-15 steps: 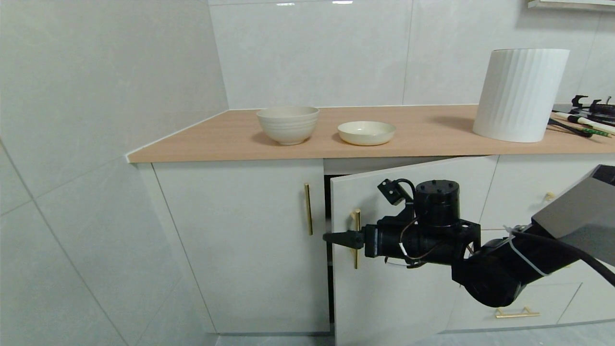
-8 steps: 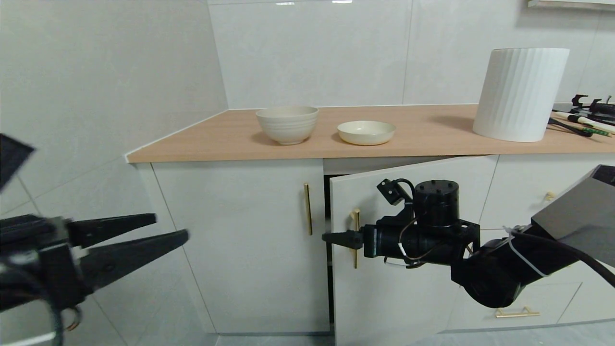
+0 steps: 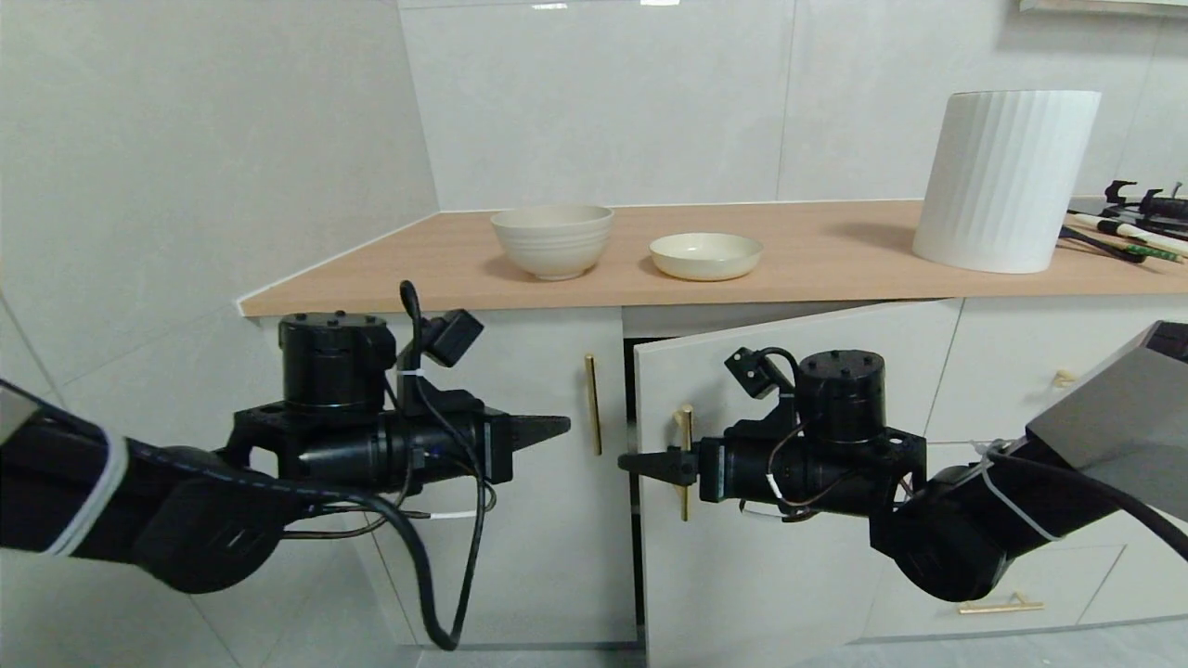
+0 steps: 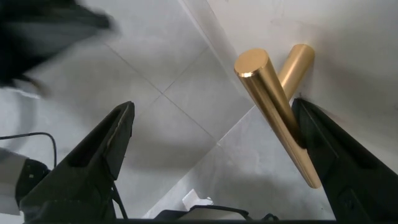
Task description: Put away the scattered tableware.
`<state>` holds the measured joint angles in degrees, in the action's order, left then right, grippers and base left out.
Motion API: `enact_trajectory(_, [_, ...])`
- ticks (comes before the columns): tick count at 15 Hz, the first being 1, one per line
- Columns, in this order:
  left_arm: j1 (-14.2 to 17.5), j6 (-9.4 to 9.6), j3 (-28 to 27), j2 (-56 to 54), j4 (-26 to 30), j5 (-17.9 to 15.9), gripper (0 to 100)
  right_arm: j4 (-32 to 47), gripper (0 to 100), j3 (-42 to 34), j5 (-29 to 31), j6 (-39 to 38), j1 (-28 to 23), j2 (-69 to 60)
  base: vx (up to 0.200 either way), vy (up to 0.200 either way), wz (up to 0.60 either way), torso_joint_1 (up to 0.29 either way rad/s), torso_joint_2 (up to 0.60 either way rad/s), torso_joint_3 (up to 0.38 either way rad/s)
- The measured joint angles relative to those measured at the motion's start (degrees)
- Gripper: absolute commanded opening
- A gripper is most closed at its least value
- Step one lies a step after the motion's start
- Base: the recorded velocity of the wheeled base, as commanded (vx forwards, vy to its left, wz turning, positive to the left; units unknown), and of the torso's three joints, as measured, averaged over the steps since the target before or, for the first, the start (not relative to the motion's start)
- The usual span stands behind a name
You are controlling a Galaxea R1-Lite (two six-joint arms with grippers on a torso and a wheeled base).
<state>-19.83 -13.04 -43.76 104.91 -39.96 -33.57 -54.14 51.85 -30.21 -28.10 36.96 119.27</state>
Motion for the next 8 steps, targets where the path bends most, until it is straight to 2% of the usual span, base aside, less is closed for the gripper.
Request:
enact_trajectory(3, [-1.0, -0.04, -2.8, 5.9, -0.5, -0.2, 0, 0.0, 100, -0.1, -0.1, 0.0, 0.0, -0.1, 0.0, 0.0, 0.0, 0.0, 0.0, 0.0])
enact_trajectory(8, [-1.9, -0.04, -14.9, 15.1, 0.0, 2.1, 0, -2.6, 100, -1.4, -0.4, -0.1, 0.0, -0.1, 0.0, 0.0, 0.0, 0.0, 0.0, 0.0])
